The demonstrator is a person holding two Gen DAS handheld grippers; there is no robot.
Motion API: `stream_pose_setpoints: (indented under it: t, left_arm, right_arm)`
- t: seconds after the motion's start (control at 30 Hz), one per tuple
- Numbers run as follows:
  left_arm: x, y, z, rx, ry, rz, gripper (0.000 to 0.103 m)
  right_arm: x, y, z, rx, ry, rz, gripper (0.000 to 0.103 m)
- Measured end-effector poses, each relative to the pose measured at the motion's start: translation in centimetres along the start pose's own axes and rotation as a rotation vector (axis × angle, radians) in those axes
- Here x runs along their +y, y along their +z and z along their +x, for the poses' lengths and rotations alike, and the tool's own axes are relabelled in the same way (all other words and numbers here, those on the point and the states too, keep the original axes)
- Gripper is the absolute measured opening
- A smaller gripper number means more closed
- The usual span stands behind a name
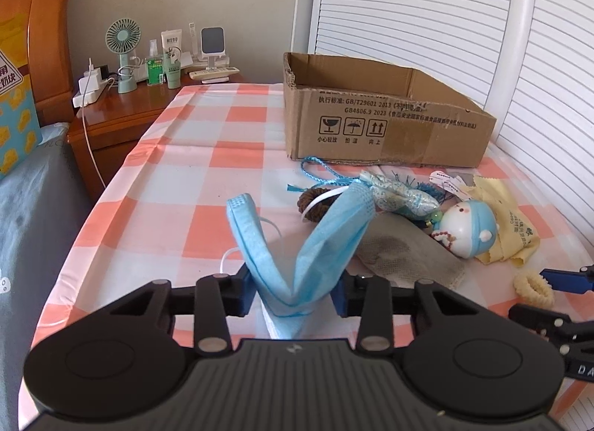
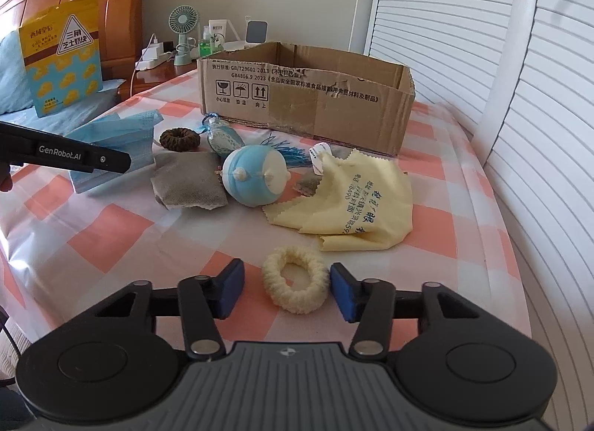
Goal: Organize soft objects
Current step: 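Carry the mask toward the box with the left gripper while the right gripper lifts the scrunchie, then lower the blue mask into the box and open the left gripper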
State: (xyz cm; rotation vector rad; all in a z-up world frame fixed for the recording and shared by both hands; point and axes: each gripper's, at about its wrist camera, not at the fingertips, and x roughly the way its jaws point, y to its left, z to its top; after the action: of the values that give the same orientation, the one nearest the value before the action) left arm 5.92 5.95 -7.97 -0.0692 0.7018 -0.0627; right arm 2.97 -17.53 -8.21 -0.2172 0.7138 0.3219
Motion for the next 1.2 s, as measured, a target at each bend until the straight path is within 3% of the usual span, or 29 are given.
stream_pose_setpoints:
  t: [0.17,0.4,0.73,0.9,1.2]
  left_arm:
    - [0.1,0.3,-0.3,-0.001,-0.011,0.03,0.029]
    - [0.8,1.7,-2.3,0.008,-0.052,0.105,0.025]
    - [1.2,6.5,-4.7,0.006,-0.125,0.239,0.025]
    - [0.1,9.3,-3.5,0.022,-0.175,0.276,0.025]
    - [-2.9,16.6,1.7,-0.032,-0.196,0.331,0.025]
  right_arm:
    - [-0.4,0.1,0.0,0.01,-0.044,0.0,0.035]
    - [-0.9,1.1,-1.7,-0.008,-0.042,-0.014,0.034]
    - [-1.5,3.7,-3.6,-0.051,-0.024,-0.049,0.034]
    - [-1.6,4.9,-3.6,-0.058,-0.013,-0.062,0.034]
    - [-3.8,8.0,-2.9,-0.09,-0.014,-0.033,0.034]
